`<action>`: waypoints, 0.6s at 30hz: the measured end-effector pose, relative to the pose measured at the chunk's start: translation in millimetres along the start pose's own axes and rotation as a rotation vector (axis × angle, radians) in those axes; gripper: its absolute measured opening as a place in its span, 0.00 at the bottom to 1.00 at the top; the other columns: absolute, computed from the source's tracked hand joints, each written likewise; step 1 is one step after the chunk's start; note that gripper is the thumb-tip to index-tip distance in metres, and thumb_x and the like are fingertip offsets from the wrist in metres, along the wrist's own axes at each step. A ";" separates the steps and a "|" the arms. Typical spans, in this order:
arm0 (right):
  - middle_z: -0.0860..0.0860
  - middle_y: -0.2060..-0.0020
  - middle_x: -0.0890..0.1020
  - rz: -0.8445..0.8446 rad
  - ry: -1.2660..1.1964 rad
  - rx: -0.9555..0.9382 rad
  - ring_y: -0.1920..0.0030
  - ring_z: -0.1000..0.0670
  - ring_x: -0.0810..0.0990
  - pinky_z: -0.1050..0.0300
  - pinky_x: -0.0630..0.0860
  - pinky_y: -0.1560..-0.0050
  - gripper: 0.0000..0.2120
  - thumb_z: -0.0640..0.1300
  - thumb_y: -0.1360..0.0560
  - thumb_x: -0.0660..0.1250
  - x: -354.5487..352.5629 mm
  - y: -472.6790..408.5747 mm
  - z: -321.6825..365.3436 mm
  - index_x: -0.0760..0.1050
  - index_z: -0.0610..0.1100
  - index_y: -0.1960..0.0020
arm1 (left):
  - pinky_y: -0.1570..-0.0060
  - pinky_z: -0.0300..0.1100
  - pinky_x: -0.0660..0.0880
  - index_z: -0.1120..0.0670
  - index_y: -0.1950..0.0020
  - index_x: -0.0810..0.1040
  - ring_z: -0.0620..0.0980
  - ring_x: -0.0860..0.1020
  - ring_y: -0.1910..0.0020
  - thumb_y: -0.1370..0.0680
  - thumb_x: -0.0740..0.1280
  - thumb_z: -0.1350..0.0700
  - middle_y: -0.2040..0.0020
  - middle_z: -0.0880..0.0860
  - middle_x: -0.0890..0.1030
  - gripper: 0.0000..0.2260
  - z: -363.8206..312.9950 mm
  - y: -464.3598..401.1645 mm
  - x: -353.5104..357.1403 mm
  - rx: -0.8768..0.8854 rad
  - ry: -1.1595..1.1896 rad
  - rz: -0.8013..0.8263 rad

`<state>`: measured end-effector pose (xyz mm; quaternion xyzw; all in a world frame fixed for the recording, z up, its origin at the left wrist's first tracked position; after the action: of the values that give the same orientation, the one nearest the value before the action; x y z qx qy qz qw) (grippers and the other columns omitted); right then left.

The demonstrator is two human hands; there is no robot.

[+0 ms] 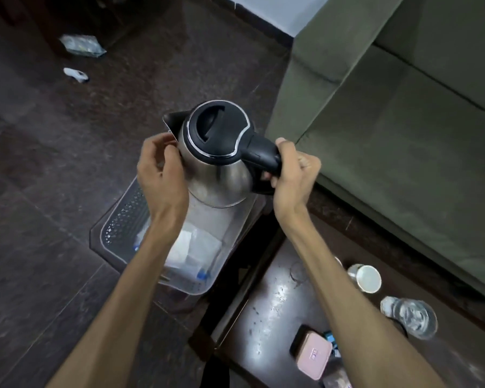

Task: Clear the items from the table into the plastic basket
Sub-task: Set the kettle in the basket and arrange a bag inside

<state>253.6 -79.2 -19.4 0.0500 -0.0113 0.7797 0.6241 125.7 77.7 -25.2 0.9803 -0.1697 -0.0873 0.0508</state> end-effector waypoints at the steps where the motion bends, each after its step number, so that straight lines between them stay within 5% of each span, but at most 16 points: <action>1: 0.43 0.77 0.62 0.004 -0.001 0.014 0.73 0.46 0.64 0.53 0.56 0.73 0.31 0.53 0.28 0.67 8.4 -1.6 -12.3 0.58 0.31 0.74 | 0.47 0.53 0.78 0.58 0.42 0.82 0.47 0.78 0.51 0.21 0.60 0.60 0.50 0.51 0.82 0.14 7.8 -9.1 -2.7 -0.012 -0.016 0.003; 7: 0.41 0.78 0.57 0.000 0.053 -0.004 0.74 0.52 0.59 0.55 0.57 0.71 0.29 0.49 0.25 0.67 34.2 -2.7 -68.8 0.57 0.38 0.76 | 0.39 0.55 0.78 0.59 0.38 0.81 0.46 0.79 0.48 0.19 0.59 0.62 0.46 0.52 0.84 0.15 49.8 -35.7 -13.9 -0.036 -0.103 0.037; 12: 0.39 0.76 0.58 -0.001 0.155 0.022 0.74 0.42 0.61 0.43 0.59 0.72 0.28 0.49 0.22 0.66 35.6 -5.7 -81.4 0.57 0.42 0.74 | 0.36 0.55 0.79 0.59 0.35 0.80 0.52 0.81 0.42 0.18 0.59 0.64 0.39 0.58 0.83 0.15 64.9 -35.5 -26.0 -0.013 -0.145 0.098; 15: 0.48 0.71 0.70 -0.085 0.212 -0.050 0.68 0.48 0.69 0.47 0.66 0.64 0.18 0.44 0.22 0.63 27.3 3.2 -68.0 0.68 0.48 0.70 | 0.37 0.46 0.79 0.56 0.34 0.80 0.51 0.81 0.39 0.19 0.62 0.63 0.38 0.54 0.83 0.15 68.2 -24.2 -34.8 -0.025 -0.178 0.093; 18: 0.48 0.62 0.81 -0.400 0.369 -0.223 0.60 0.56 0.77 0.59 0.73 0.56 0.10 0.37 0.23 0.63 -4.1 29.9 -53.4 0.80 0.41 0.61 | 0.44 0.30 0.76 0.55 0.34 0.80 0.45 0.81 0.42 0.20 0.65 0.63 0.39 0.51 0.83 0.15 80.3 -4.1 -43.9 -0.068 -0.207 0.025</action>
<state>222.0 -85.5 -71.6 -0.1602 0.0267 0.6310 0.7586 71.1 91.0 -97.7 0.9615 -0.1835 -0.1932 0.0672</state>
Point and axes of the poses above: each hand's wrist, its own y-axis away from the middle knuckle, its own x-axis out of the palm, z = x × y, the point moved 4 cm from there along -y, towards the middle knuckle
